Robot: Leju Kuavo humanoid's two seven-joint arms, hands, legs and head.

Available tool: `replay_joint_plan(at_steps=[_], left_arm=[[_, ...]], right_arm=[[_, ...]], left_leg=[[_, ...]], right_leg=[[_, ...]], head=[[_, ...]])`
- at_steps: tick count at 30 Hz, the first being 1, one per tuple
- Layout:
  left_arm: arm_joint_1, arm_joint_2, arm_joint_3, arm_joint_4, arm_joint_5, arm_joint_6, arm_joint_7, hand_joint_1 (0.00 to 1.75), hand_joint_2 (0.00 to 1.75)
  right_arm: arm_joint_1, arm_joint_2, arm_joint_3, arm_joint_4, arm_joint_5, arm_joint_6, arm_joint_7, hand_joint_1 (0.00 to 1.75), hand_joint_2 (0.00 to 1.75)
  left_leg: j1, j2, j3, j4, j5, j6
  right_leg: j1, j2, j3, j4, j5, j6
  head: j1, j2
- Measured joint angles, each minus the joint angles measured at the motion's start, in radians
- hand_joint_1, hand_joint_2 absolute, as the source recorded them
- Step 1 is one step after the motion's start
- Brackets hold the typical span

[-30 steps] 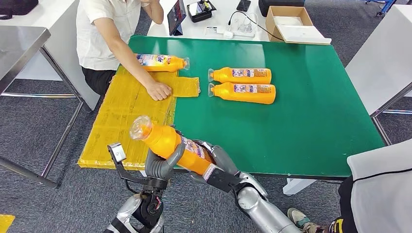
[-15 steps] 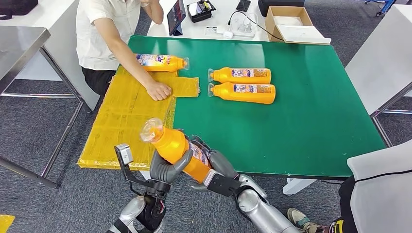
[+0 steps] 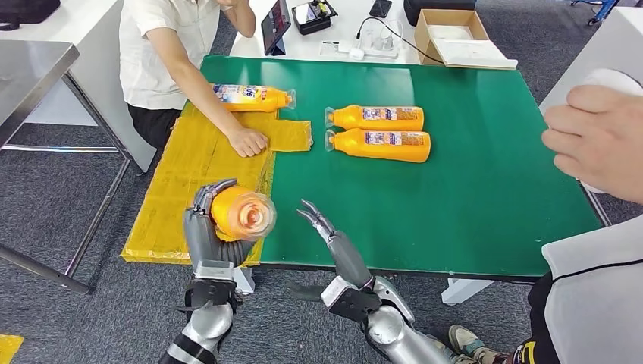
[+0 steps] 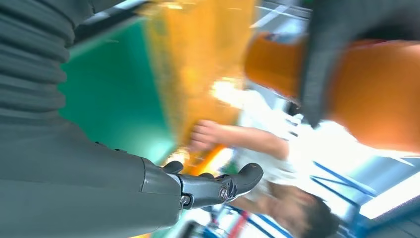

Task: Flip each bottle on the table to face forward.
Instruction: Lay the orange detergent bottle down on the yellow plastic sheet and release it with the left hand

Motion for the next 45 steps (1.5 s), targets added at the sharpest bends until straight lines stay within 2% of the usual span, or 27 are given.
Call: replay_joint_plan(at_steps=[2, 4, 6, 9, 15, 17, 19, 21, 26, 31, 32, 33, 35, 36, 37, 39, 45], left_arm=[[-0.027, -0.038, 0.129, 0.016, -0.21, 0.007, -0.01, 1.75, 1.75], [-0.056, -0.062, 0.225, 0.049, -0.32, 0.008, 0.008, 1.75, 1.75], [-0.074, -0.079, 0.287, 0.082, -0.363, 0.008, 0.022, 1.75, 1.75], [-0.105, -0.093, 0.33, 0.147, -0.401, 0.008, 0.073, 1.75, 1.75], [-0.241, -0.083, 0.311, 0.396, -0.396, 0.006, 0.216, 1.75, 1.75], [-0.292, -0.072, 0.289, 0.476, -0.481, -0.015, 0.315, 1.75, 1.75], [-0.353, -0.057, 0.259, 0.574, -0.565, -0.074, 0.436, 1.75, 1.75], [-0.406, -0.044, 0.225, 0.665, -0.613, -0.135, 0.517, 1.75, 1.75], [-0.483, -0.022, 0.176, 0.797, -0.643, -0.188, 0.571, 1.75, 1.75], [-0.539, -0.011, 0.125, 0.885, -0.704, -0.388, 0.677, 1.75, 1.75], [-0.549, -0.011, 0.117, 0.898, -0.708, -0.418, 0.691, 1.63, 1.75], [-0.56, -0.01, 0.11, 0.91, -0.713, -0.441, 0.705, 1.29, 1.75], [-0.578, -0.008, 0.096, 0.93, -0.73, -0.483, 0.733, 0.5, 1.75], [-0.586, -0.006, 0.087, 0.94, -0.743, -0.504, 0.748, 0.18, 1.75], [-0.593, -0.005, 0.078, 0.948, -0.757, -0.523, 0.761, 0.08, 1.75], [-0.602, -0.001, 0.057, 0.962, -0.783, -0.55, 0.78, 0.0, 1.75], [-0.618, -0.001, 0.007, 0.983, -0.815, -0.585, 0.791, 0.0, 1.75]], right_arm=[[0.005, 0.005, 0.01, -0.057, -0.012, 0.008, -0.001, 0.0, 0.0], [0.007, 0.008, 0.019, -0.096, -0.017, 0.018, -0.001, 0.0, 0.0], [0.007, 0.009, 0.026, -0.121, -0.021, 0.023, -0.001, 0.0, 0.0], [0.006, 0.009, 0.034, -0.141, -0.03, 0.025, -0.001, 0.0, 0.0], [-0.003, 0.012, 0.063, -0.145, -0.058, 0.028, -0.001, 0.0, 0.0], [-0.004, 0.013, 0.07, -0.145, -0.065, 0.032, -0.001, 0.0, 0.0], [-0.006, 0.014, 0.077, -0.145, -0.07, 0.044, -0.001, 0.0, 0.0], [-0.009, 0.018, 0.081, -0.145, -0.073, 0.056, -0.001, 0.0, 0.0], [-0.016, 0.024, 0.086, -0.145, -0.075, 0.067, -0.001, 0.0, 0.0], [-0.02, 0.037, 0.088, -0.145, -0.072, 0.092, -0.001, 0.0, 0.0], [-0.021, 0.04, 0.089, -0.145, -0.071, 0.094, -0.001, 0.0, 0.0], [-0.022, 0.043, 0.089, -0.145, -0.071, 0.095, -0.001, 0.0, 0.0], [-0.023, 0.048, 0.09, -0.145, -0.071, 0.096, -0.001, 0.0, 0.0], [-0.024, 0.05, 0.091, -0.145, -0.071, 0.095, -0.001, 0.0, 0.0], [-0.024, 0.052, 0.091, -0.144, -0.072, 0.094, -0.001, 0.0, 0.0], [-0.024, 0.055, 0.093, -0.142, -0.075, 0.091, -0.001, 0.0, 0.0], [-0.024, 0.057, 0.093, -0.13, -0.079, 0.081, -0.001, 0.0, 0.0]], left_leg=[[0.0, 0.001, 0.001, 0.0, 0.0, 0.0], [0.0, 0.002, 0.001, 0.0, 0.0, 0.0], [0.0, 0.001, 0.002, 0.0, 0.0, 0.0], [0.0, 0.0, 0.001, 0.0, 0.001, 0.0], [0.0, 0.0, 0.001, 0.0, 0.001, 0.0], [0.0, -0.001, 0.001, 0.0, 0.001, 0.0], [0.0, -0.001, 0.001, 0.0, 0.001, 0.0], [0.0, 0.0, 0.001, 0.0, 0.001, 0.0], [0.0, 0.0, 0.001, 0.0, 0.001, 0.0], [0.0, 0.0, 0.0, 0.0, 0.001, 0.0], [0.0, 0.0, 0.0, 0.0, 0.001, 0.0], [0.0, 0.0, 0.0, 0.0, 0.001, 0.0], [0.0, 0.0, 0.0, 0.0, 0.001, 0.0], [0.0, 0.0, 0.0, 0.0, 0.001, 0.0], [0.0, 0.0, 0.0, 0.0, 0.001, 0.0], [0.0, 0.0, 0.0, 0.0, 0.001, 0.0], [0.0, 0.0, 0.0, 0.0, 0.001, 0.0]], right_leg=[[0.0, 0.0, 0.0, 0.0, 0.0, 0.0], [0.0, 0.0, 0.0, 0.0, 0.0, 0.0], [0.0, 0.0, 0.001, 0.0, 0.0, 0.0], [0.0, 0.0, 0.001, 0.0, 0.0, 0.0], [0.0, 0.0, 0.001, 0.0, 0.001, 0.0], [0.0, 0.0, 0.001, 0.0, 0.001, 0.0], [0.0, 0.0, 0.001, 0.0, 0.001, 0.0], [0.0, 0.0, 0.001, 0.001, 0.001, 0.0], [0.0, 0.0, 0.001, 0.001, 0.001, 0.0], [0.0, 0.0, 0.001, 0.001, 0.001, 0.0], [0.0, 0.0, 0.001, 0.001, 0.001, 0.0], [0.0, 0.0, 0.001, 0.001, 0.001, 0.0], [0.0, 0.0, 0.001, 0.001, 0.001, 0.0], [0.0, 0.0, 0.001, 0.001, 0.001, 0.0], [0.0, 0.0, 0.001, 0.001, 0.001, 0.0], [0.0, 0.0, 0.001, 0.001, 0.001, 0.0], [0.0, 0.0, 0.001, 0.001, 0.001, 0.0]], head=[[0.0, 0.0], [0.0, 0.0], [0.0, 0.0], [0.0, 0.0], [0.0, 0.0], [0.0, 0.0], [0.0, 0.0], [0.0, 0.0], [0.0, 0.0], [0.0, 0.0], [0.0, 0.0], [0.0, 0.0], [0.0, 0.0], [0.0, 0.0], [0.0, 0.0], [0.0, 0.0], [0.0, 0.0]])
